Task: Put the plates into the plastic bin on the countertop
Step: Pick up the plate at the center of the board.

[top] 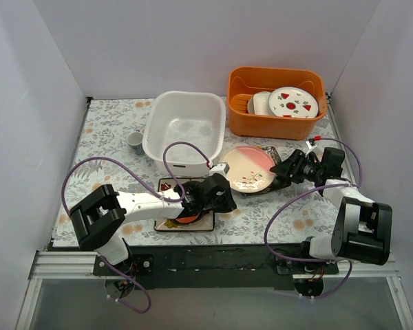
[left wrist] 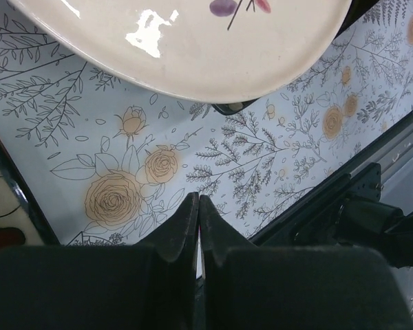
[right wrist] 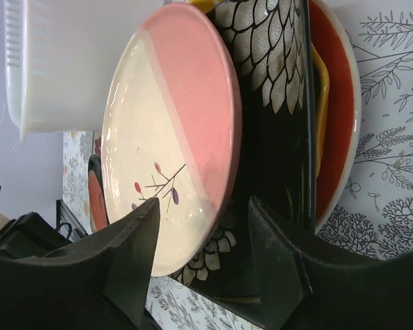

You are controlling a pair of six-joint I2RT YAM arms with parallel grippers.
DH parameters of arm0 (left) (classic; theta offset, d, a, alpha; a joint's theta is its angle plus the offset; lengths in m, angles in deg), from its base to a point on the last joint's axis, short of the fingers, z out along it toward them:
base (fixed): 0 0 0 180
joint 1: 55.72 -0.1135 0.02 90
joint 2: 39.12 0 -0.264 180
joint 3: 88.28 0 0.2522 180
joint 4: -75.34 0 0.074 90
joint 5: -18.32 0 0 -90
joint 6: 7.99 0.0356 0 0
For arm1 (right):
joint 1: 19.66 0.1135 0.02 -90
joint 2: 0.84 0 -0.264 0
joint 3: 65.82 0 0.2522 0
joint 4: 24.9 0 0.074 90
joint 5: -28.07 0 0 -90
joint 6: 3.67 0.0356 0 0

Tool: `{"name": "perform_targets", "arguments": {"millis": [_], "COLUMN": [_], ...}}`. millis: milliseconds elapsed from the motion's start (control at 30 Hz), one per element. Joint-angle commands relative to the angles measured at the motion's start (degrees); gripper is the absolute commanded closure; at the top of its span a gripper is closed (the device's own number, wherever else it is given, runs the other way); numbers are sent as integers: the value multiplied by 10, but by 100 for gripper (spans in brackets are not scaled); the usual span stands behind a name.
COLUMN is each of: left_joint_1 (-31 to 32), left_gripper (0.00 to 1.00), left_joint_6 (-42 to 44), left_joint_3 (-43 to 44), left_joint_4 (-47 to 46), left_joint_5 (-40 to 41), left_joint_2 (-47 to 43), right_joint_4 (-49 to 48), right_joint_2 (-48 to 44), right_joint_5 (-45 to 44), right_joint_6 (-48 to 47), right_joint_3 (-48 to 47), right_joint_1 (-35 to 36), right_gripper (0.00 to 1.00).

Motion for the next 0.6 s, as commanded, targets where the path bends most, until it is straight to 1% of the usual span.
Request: {"name": "perform_targets", "arguments": {"millis": [0, 267, 367, 433, 567], "left_joint_1": [-1, 0, -1, 0, -1], "left_gripper": [100, 100, 100, 100, 100], "left_joint_6": [13, 16, 17, 16, 20], "left_joint_3": [0, 2, 2, 3, 5], "left_joint_4": [-5, -6, -6, -6, -8], "left_joint_5": [-9, -5, -3, -1, -1], "left_joint_2": [-8, -11, -13, -13, -10], "right_joint_4": [1, -38, -41, -34, 6], "right_joint_2": [33, 82, 87, 84, 71], "right_joint_5": [-8, 17, 21, 18, -20], "right_joint_6": [10, 44, 50, 50, 33], "right_joint_3": [4, 13, 10, 3, -21], "right_joint_1": [7, 13, 16, 17, 27], "right_gripper": [38, 40, 41, 42, 43]}}
